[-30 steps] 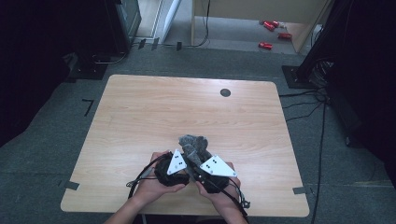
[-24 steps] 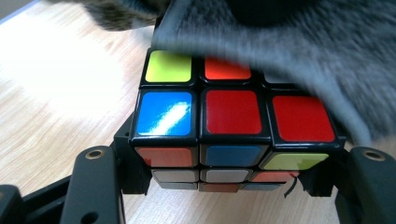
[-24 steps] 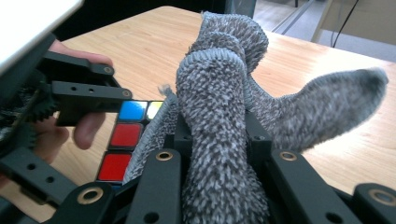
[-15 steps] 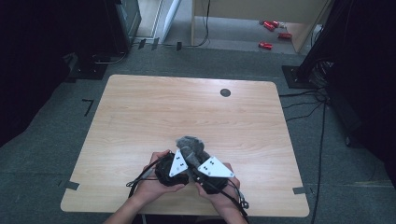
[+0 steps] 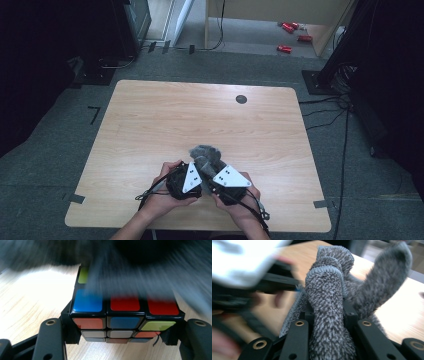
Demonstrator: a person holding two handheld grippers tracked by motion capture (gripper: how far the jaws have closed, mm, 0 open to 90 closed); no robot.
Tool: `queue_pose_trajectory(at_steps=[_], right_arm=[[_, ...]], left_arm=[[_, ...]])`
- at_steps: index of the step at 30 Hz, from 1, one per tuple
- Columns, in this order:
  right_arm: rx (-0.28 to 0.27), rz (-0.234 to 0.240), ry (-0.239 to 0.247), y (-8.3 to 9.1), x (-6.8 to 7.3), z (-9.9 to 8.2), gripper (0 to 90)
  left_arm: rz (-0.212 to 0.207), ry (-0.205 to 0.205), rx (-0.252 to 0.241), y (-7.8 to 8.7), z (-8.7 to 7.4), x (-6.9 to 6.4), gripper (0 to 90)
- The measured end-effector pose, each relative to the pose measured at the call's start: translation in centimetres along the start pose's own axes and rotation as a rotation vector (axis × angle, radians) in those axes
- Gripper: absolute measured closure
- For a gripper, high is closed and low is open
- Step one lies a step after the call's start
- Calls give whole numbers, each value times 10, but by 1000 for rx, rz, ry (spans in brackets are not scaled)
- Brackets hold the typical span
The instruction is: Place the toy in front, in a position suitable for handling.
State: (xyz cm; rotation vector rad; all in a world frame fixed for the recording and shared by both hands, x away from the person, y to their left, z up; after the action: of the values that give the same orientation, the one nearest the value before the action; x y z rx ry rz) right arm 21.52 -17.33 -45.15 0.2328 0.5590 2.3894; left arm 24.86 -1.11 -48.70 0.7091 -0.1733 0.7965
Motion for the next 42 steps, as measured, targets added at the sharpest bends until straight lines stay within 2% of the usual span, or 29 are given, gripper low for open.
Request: queue_pose_trajectory(at_steps=[2,4,6,9,10,12,15,17,19,20,22,23,24,25,26,28,29,30,31,33,35,38,40,42], right_arm=[[4,-48,-45,4,-12,-3,739],[-6,-35,-81,9,-18,-4,738],[-16,-7,-61,9,-12,-2,734],[-26,77,3,8,3,4,730],[-21,70,22,8,3,5,731],[-20,60,16,9,1,4,731],[-3,-9,-52,13,-14,1,733],[-13,-2,-59,16,-13,1,732],[-44,42,-21,16,-2,6,729],[-53,65,14,15,5,9,729],[-31,64,61,12,13,10,729],[4,46,69,8,10,7,730],[4,46,69,8,10,7,730],[9,4,33,8,0,1,730],[9,4,33,8,0,1,730],[17,-27,-18,12,-8,-1,730],[13,-27,-25,13,-9,0,729],[-16,8,-30,15,-5,3,722],[-16,8,-30,15,-5,3,722],[-25,52,5,12,4,5,719],[5,60,42,7,11,6,719],[11,37,23,8,4,4,721],[9,-15,-14,14,-6,1,723],[0,-31,-55,20,-13,1,723]], left_arm=[[-6,-2,-11,1,0,0,345],[-7,-11,-19,1,1,-1,345],[-4,-14,-19,1,2,-2,345],[-8,-4,-26,3,2,-1,344],[-7,-7,-31,5,3,0,345],[-3,-14,-32,5,3,1,345],[-13,-2,-37,4,1,1,344],[-20,-3,-35,3,1,1,344],[-26,1,-34,3,1,0,344],[-29,-6,-30,3,1,1,344],[-36,7,-35,3,1,1,344],[-42,15,-38,4,0,2,344],[-39,14,-30,4,0,3,344],[-32,14,-24,3,-1,3,344],[-34,18,-23,2,-1,3,344],[-41,26,-27,2,-2,4,344],[-46,32,-33,3,-1,4,344],[-50,41,-37,3,0,4,344],[-56,43,-33,3,0,4,344],[-63,43,-26,2,0,2,344],[-65,35,-18,3,0,1,344],[-64,40,-16,4,0,3,344],[-66,49,-22,5,1,4,344],[-71,64,-29,5,2,4,344]])
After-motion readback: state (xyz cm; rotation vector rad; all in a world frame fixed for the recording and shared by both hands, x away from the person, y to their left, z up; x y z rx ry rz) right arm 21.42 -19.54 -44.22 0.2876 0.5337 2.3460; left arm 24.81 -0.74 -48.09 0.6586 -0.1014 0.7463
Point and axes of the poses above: each handheld gripper's, and its own axes: y roughly backward along the jaws, z roughly out of its top, x roughly to its left, the point moved 1 cm from there along -y, roughly forward along the jaws, and after that the axes turned 13 degrees about z, right-handed, at the moved point
